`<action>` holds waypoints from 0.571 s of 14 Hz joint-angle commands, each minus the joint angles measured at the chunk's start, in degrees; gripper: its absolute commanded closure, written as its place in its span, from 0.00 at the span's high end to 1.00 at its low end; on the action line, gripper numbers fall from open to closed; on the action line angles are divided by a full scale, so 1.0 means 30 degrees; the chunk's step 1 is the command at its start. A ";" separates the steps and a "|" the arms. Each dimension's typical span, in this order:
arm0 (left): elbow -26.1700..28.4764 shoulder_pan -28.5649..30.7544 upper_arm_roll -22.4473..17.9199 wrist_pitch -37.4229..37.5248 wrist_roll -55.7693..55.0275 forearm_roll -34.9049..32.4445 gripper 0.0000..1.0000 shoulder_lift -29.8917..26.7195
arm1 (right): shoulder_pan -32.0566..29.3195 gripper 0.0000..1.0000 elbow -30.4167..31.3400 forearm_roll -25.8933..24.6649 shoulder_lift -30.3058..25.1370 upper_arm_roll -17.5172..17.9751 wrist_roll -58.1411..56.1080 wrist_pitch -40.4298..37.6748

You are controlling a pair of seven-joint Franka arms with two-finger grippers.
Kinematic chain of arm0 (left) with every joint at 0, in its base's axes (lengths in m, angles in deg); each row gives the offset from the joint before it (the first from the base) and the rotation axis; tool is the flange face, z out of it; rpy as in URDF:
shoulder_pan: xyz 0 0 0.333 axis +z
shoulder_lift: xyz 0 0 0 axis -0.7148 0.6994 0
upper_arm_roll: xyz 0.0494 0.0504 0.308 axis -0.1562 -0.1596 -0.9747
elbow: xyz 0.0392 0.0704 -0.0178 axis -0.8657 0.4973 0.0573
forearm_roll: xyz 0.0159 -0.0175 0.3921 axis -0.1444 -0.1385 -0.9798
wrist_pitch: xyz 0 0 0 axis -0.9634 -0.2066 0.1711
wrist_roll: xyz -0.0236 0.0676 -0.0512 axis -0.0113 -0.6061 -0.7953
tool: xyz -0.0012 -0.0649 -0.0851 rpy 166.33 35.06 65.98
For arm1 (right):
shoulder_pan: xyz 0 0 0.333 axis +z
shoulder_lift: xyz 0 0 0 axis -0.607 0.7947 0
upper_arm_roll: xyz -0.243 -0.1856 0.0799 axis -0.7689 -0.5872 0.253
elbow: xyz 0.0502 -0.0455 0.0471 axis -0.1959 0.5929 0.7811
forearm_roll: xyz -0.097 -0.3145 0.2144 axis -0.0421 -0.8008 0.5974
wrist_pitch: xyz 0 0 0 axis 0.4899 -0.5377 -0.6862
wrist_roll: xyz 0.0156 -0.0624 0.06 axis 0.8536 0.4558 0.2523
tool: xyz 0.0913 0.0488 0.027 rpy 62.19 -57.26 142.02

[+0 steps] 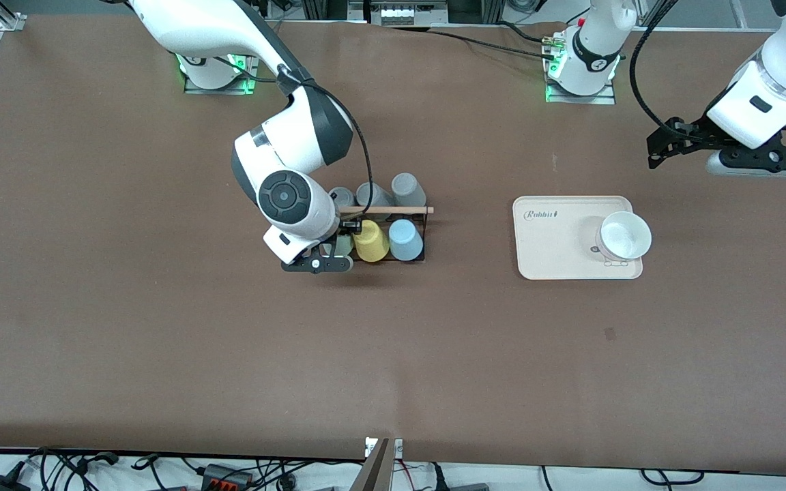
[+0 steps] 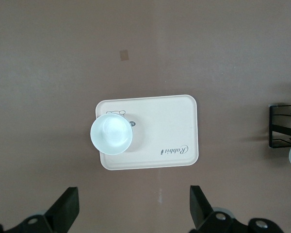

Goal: Hang scattered cups on rack with three cups
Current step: 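Hang the pale teal cup on the rack and open the right gripper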

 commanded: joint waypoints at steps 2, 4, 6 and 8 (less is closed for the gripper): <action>-0.0497 0.0275 0.0188 0.0502 0.0312 -0.0172 1.00 0.0182 | 0.0119 0.24 -0.0609 0.0188 0.0570 -0.0096 -0.0003 -0.0192; -0.0497 0.0275 0.0188 0.0502 0.0312 -0.0172 1.00 0.0182 | 0.0119 0.26 -0.0639 0.0247 0.0774 -0.0096 -0.0003 -0.0104; -0.0497 0.0275 0.0188 0.0502 0.0312 -0.0172 1.00 0.0182 | 0.0206 0.99 -0.0610 0.0276 0.0776 -0.0096 0.0347 -0.0133; -0.0497 0.0275 0.0188 0.0531 0.0312 -0.0172 1.00 0.0182 | 0.0091 1.00 -0.0726 0.0305 0.0542 -0.0125 0.0319 -0.0308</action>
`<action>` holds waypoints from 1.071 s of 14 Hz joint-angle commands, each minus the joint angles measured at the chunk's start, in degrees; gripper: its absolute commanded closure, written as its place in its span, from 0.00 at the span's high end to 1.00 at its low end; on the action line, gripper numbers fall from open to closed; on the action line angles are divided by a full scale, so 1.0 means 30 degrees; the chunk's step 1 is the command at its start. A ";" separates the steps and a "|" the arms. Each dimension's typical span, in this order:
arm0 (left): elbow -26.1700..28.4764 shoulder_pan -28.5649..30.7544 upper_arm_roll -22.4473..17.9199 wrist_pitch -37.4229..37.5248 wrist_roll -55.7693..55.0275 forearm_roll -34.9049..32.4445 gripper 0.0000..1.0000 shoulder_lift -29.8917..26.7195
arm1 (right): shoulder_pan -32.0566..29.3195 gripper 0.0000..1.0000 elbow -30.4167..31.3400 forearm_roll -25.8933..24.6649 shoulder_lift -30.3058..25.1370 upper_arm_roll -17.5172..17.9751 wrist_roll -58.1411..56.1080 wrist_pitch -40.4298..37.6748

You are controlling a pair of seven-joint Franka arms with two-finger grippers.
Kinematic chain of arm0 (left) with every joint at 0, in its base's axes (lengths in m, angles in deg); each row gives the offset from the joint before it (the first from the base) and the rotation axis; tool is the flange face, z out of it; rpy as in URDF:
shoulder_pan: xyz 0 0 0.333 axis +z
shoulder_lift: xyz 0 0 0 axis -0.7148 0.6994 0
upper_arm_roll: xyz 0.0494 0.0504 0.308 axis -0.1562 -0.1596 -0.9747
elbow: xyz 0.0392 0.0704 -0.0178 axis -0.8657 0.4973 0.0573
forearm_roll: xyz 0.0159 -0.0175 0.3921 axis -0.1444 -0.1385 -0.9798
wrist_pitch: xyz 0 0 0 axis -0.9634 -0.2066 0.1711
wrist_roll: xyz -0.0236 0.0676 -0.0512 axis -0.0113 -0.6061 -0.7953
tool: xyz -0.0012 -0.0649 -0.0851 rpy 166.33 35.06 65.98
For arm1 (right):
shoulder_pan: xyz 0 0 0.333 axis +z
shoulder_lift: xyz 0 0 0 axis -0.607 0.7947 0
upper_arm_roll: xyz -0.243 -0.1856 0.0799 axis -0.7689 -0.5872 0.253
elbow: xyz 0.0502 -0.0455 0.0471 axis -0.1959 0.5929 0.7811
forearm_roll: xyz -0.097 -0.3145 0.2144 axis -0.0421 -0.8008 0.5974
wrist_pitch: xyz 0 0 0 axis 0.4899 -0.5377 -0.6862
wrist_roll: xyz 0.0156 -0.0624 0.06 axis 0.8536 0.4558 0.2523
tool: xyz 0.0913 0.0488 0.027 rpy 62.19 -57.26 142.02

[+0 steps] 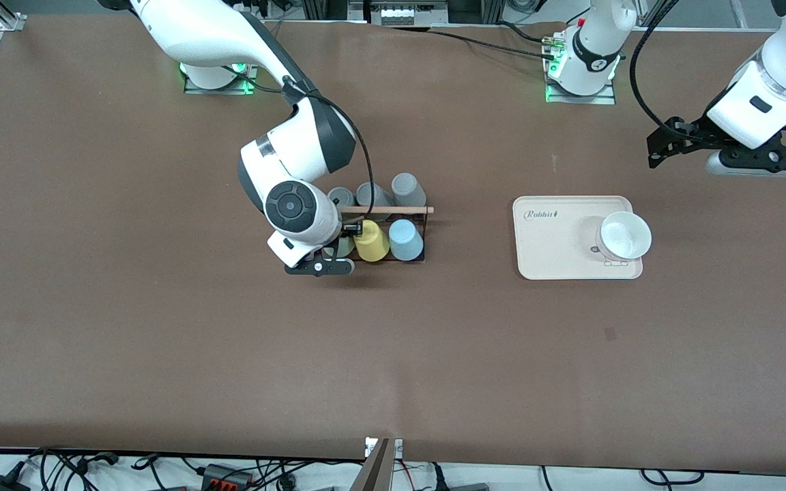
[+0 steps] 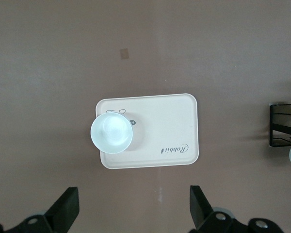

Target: Hang scattered cups on rack with three cups

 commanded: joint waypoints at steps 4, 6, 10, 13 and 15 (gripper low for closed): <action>-0.0497 0.0294 0.0194 0.0437 0.0312 -0.0172 1.00 0.0182 | -0.0285 1.00 -0.0944 0.0305 -0.0824 -0.0357 0.0194 -0.0841; -0.0497 0.0294 0.0194 0.0437 0.0341 -0.0172 1.00 0.0182 | -0.0665 1.00 -0.0974 0.0159 -0.1528 -0.0357 0.0135 -0.0991; -0.0497 0.0294 0.0194 0.0437 0.0312 -0.0201 1.00 0.0182 | -0.2099 1.00 -0.0974 0.0070 -0.2817 -0.0677 0.0019 -0.1401; -0.0497 0.0294 0.0194 0.0437 0.0341 -0.0172 1.00 0.0182 | -0.3796 1.00 -0.0974 0.0041 -0.4018 -0.0972 -0.0389 -0.1664; -0.0497 0.0294 0.0194 0.0437 0.0341 -0.0172 1.00 0.0182 | -0.4910 1.00 -0.0974 -0.0309 -0.4634 -0.1001 -0.2169 -0.2220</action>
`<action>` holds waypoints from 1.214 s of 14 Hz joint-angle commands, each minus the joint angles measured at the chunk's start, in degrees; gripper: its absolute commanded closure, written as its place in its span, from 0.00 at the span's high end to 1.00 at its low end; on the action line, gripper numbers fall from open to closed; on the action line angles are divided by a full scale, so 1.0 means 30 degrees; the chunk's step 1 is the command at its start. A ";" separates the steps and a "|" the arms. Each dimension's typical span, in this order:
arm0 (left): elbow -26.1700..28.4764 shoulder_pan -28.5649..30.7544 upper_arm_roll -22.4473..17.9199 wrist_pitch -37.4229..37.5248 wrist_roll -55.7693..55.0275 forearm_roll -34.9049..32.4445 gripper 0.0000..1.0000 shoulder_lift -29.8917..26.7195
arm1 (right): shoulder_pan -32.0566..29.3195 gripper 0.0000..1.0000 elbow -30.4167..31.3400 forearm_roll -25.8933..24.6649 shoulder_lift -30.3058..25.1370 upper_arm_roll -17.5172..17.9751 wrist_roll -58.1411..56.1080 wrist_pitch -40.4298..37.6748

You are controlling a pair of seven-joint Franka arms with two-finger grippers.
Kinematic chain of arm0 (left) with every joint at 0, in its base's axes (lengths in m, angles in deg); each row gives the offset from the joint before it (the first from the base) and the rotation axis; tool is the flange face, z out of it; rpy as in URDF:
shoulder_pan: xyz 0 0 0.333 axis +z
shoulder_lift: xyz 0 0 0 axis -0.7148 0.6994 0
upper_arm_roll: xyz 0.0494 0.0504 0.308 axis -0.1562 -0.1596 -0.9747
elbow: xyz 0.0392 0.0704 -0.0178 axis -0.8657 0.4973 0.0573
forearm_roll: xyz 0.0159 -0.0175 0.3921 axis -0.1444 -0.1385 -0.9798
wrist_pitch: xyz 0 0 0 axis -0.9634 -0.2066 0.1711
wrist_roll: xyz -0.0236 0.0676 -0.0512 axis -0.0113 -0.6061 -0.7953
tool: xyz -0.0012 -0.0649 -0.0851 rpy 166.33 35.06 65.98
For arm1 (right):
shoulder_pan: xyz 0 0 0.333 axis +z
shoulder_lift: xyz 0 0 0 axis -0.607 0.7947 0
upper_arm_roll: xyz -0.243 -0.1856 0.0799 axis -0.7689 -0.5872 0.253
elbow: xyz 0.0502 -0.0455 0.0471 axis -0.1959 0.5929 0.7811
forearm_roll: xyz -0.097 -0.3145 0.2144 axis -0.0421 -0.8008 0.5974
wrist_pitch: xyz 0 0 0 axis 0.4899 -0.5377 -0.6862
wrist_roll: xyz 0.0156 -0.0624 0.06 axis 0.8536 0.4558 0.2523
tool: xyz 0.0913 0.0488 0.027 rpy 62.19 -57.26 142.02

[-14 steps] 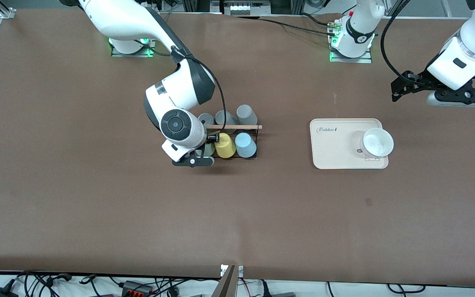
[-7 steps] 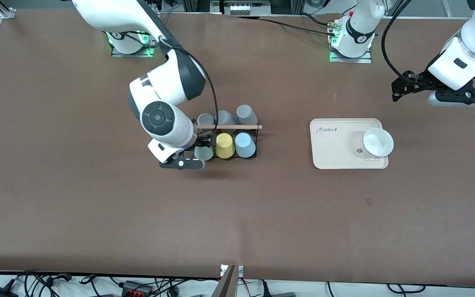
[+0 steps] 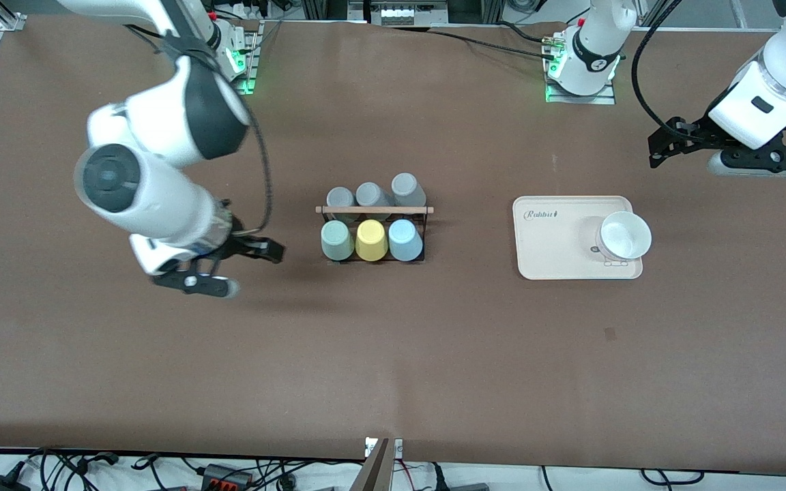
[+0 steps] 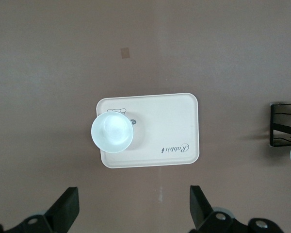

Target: Hang scattered cups on rack with three cups

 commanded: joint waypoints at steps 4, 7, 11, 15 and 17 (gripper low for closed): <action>-0.0496 0.0225 0.0194 0.0376 0.0312 -0.0172 1.00 0.0182 | -0.2697 1.00 0.0200 -0.1683 -0.2237 0.0077 -0.3829 -0.1559; -0.0496 0.0225 0.0194 0.0376 0.0341 -0.0172 1.00 0.0182 | -0.4740 1.00 0.0287 -0.1688 -0.3144 0.0017 -0.4885 -0.2092; -0.0496 0.0196 0.0194 0.0347 0.0312 -0.0172 1.00 0.0182 | -0.6477 1.00 0.0434 -0.1658 -0.3762 -0.0069 -0.9160 -0.2121; -0.0496 0.0167 0.0194 0.0347 0.0341 -0.0172 1.00 0.0182 | -0.7004 1.00 0.0492 -0.1863 -0.4406 -0.0012 -1.0220 -0.2384; -0.0496 0.0138 0.0194 0.0347 0.0312 -0.0172 1.00 0.0182 | -0.6977 1.00 0.0725 -0.1950 -0.4553 -0.0128 -1.0838 -0.2326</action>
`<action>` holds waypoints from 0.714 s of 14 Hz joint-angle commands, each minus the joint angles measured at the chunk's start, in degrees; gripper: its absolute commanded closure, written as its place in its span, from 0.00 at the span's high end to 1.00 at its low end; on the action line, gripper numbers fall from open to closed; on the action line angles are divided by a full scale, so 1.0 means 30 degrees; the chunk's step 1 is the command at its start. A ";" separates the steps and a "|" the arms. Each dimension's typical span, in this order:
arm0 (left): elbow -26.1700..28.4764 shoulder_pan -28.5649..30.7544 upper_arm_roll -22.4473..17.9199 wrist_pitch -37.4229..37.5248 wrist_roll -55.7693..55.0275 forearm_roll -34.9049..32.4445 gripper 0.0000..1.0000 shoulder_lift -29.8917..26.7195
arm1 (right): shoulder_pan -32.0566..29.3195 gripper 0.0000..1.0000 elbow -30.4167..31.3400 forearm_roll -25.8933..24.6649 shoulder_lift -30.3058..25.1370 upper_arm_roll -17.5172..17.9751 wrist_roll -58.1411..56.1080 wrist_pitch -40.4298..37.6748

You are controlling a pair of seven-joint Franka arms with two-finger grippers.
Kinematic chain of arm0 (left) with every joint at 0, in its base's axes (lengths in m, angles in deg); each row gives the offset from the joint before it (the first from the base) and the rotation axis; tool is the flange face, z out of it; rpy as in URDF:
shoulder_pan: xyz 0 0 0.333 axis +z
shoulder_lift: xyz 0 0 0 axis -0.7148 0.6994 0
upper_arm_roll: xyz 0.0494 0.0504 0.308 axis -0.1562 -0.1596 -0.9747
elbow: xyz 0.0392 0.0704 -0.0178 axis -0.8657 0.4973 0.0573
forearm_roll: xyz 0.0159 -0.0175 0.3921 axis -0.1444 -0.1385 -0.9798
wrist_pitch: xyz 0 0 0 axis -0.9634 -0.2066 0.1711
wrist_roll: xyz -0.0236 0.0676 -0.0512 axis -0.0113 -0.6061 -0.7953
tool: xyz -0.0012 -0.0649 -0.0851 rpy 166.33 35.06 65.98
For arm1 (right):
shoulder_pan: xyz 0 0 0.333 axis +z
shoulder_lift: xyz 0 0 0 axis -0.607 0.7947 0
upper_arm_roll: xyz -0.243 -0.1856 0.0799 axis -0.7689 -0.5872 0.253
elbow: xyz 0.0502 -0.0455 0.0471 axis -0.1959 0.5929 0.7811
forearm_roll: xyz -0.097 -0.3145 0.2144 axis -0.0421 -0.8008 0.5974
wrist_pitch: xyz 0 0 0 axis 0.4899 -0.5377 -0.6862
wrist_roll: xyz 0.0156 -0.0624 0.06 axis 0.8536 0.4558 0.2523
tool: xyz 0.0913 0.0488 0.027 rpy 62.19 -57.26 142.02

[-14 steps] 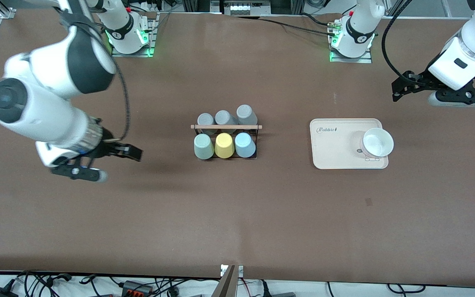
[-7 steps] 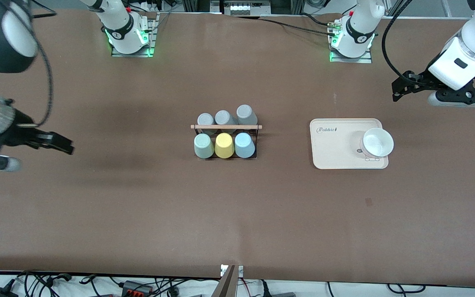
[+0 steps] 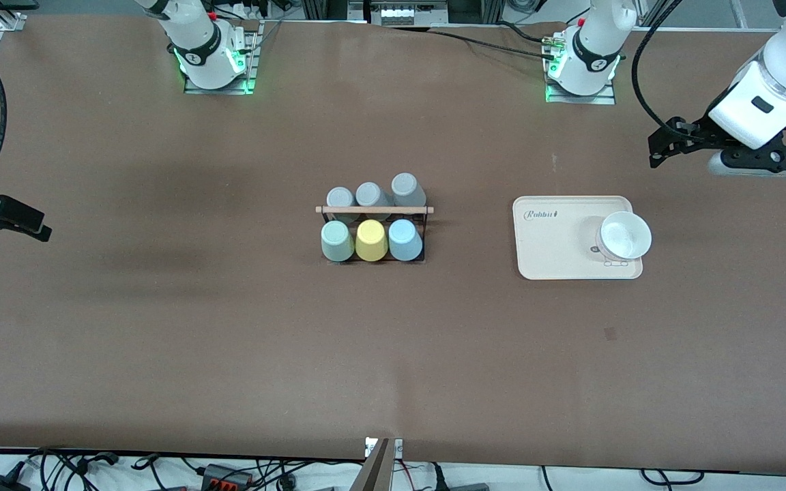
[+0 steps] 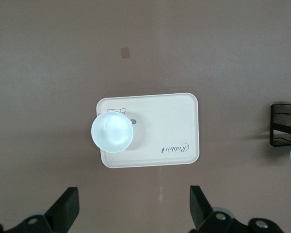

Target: Hang scattered cups on rack with three cups

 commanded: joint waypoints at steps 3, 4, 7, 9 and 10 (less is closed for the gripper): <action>-0.0488 0.0131 0.0186 0.0360 0.0310 -0.0172 1.00 0.0181 | -0.0206 1.00 0.3521 -0.0263 -0.2587 0.0137 -0.0675 0.0677; -0.0488 0.0131 0.0186 0.0360 0.0310 -0.0172 1.00 0.0181 | -0.0264 1.00 0.5071 -0.0263 -0.3582 0.0137 -0.0704 0.1175; -0.0488 0.0131 0.0186 0.0360 0.0310 -0.0172 1.00 0.0181 | -0.0206 1.00 0.8738 -0.0932 -0.6047 0.0195 -0.0792 0.2727; -0.0488 0.0131 0.0186 0.0360 0.0310 -0.0172 1.00 0.0181 | -0.0206 1.00 0.9800 -0.1054 -0.6812 0.0225 -0.0733 0.2996; -0.0488 0.0131 0.0186 0.0360 0.0310 -0.0201 1.00 0.0181 | -0.0235 1.00 0.9890 -0.1054 -0.6815 0.0225 -0.0704 0.2909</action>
